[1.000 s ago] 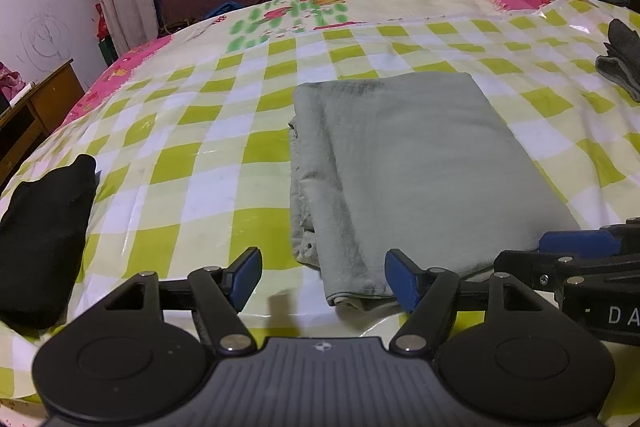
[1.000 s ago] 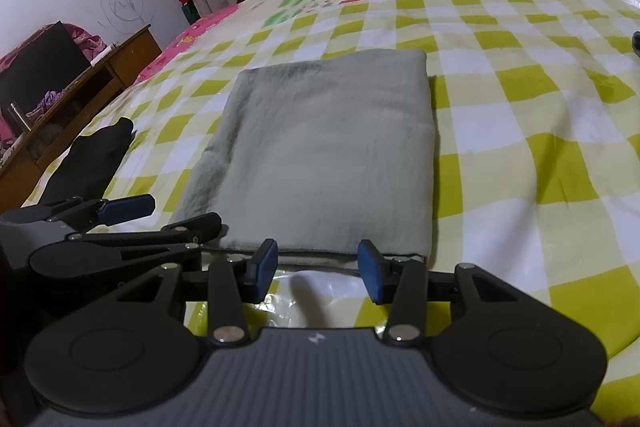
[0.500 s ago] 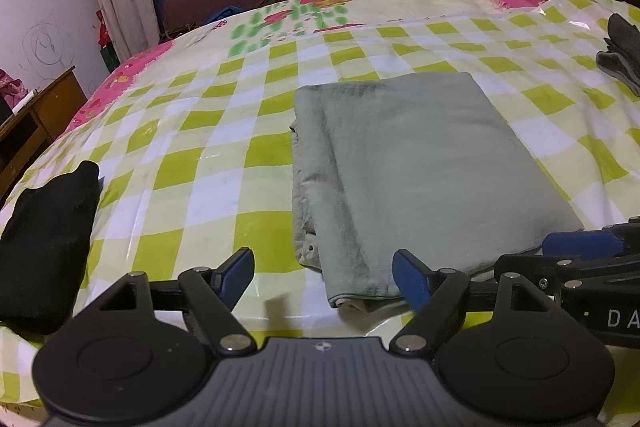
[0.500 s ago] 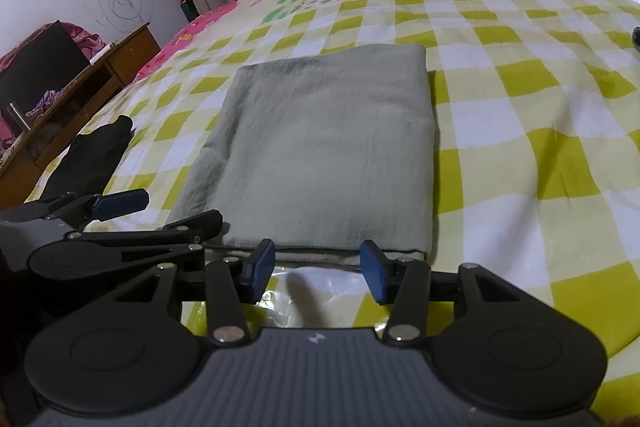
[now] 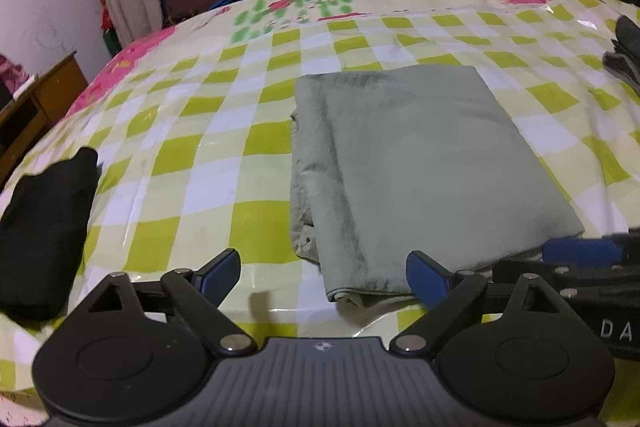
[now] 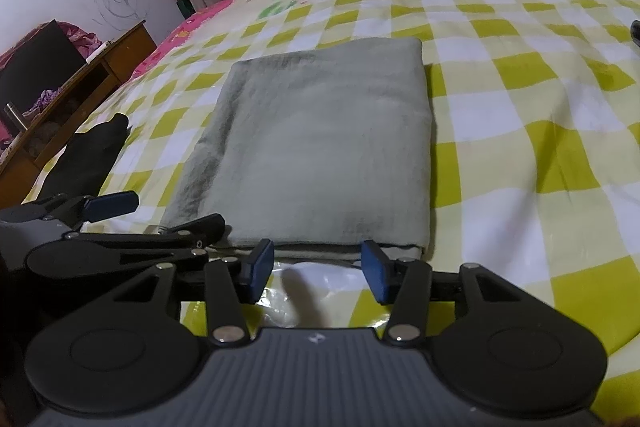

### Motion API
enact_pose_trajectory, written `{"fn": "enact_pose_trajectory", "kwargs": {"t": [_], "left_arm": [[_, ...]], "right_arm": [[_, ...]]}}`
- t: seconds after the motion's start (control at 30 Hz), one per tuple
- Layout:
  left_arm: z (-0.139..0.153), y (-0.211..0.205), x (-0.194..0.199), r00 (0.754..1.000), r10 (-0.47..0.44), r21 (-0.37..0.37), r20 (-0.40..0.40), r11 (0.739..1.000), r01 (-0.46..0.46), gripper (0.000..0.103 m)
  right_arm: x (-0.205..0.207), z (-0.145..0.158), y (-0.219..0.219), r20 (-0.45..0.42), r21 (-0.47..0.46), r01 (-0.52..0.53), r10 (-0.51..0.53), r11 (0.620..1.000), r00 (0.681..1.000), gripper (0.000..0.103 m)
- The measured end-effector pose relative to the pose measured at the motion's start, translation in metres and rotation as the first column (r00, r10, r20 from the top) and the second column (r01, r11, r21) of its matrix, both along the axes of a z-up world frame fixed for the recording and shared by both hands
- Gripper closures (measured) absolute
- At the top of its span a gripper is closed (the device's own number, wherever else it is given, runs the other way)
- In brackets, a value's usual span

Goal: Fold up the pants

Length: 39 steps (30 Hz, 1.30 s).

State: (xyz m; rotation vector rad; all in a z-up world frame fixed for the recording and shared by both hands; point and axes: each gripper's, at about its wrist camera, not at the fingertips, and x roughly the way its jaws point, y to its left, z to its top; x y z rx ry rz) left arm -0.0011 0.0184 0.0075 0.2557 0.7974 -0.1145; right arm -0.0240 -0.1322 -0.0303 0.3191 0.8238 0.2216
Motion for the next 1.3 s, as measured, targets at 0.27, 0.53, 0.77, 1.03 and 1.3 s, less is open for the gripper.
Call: {"fn": "enact_pose_trajectory", "kwargs": {"t": [0.27,0.53,0.77,1.03,1.3], "left_arm": [[-0.0022,-0.0006,0.0010,0.999,0.025,0.004,-0.022,1.000,-0.025,0.000],[-0.0032,-0.0053,-0.0007,0.999,0.031,0.036,-0.027,0.999,-0.030,0.000],[-0.0035,-0.0051,-0.0005,0.999,0.031,0.037,-0.027,0.999,-0.030,0.000],[-0.0031,-0.0052,-0.0011,0.999,0.032,0.036,-0.027,0.999,-0.031,0.000],[-0.0030,-0.0049,-0.0017,0.999,0.034,0.041,-0.028,0.999,-0.033,0.000]], "right_arm": [[0.0008,-0.0015,0.0007,-0.007,-0.009,0.004,-0.004,1.000,1.000,0.053],[0.0000,-0.0017,-0.0014,-0.010,-0.002,0.018,-0.018,1.000,1.000,0.053],[0.0002,-0.0018,-0.0016,-0.011,-0.002,0.018,-0.018,1.000,1.000,0.053],[0.0003,-0.0018,-0.0019,-0.012,-0.001,0.018,-0.018,1.000,1.000,0.052],[0.0005,-0.0020,-0.0021,-0.012,0.000,0.018,-0.018,1.000,1.000,0.052]]}}
